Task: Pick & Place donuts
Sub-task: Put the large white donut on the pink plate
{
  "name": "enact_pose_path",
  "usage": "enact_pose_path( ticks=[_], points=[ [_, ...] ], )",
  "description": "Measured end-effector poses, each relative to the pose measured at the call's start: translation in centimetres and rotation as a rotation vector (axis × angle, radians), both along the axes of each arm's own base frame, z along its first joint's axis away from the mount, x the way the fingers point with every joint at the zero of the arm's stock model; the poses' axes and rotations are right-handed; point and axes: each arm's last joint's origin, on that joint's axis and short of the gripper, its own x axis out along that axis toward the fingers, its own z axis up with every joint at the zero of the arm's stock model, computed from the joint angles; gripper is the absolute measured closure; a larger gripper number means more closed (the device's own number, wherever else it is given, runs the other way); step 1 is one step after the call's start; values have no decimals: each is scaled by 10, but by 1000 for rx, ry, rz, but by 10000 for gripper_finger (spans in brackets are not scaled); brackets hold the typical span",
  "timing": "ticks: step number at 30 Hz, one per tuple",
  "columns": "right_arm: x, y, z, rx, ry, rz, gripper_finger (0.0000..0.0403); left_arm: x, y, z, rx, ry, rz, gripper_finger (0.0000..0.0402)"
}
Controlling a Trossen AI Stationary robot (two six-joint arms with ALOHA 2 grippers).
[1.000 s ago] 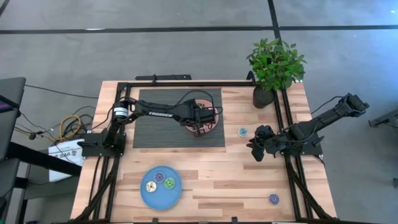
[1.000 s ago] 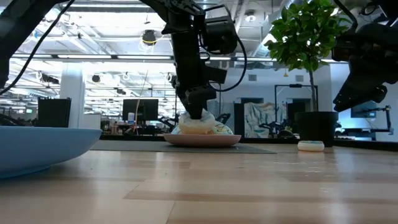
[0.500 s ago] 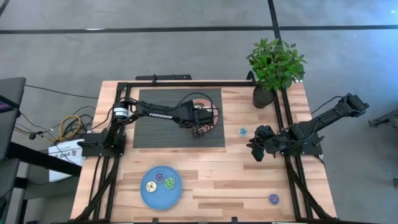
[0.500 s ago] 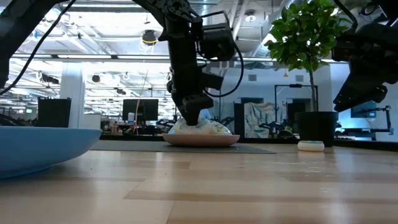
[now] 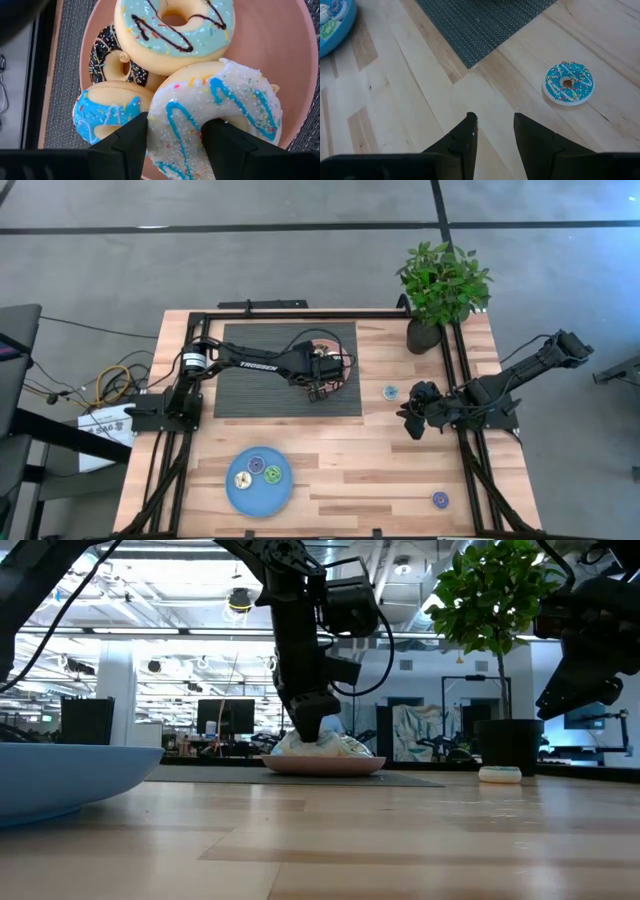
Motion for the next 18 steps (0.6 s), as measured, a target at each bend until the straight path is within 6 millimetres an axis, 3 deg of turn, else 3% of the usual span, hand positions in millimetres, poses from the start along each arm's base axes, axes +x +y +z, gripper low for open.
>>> enact_pose_path(
  ticks=[18],
  points=[
    [0, 0, 0, 16, -5, -19, 285, -1, 2, 1, 63, -5, 41, 231]
  ],
)
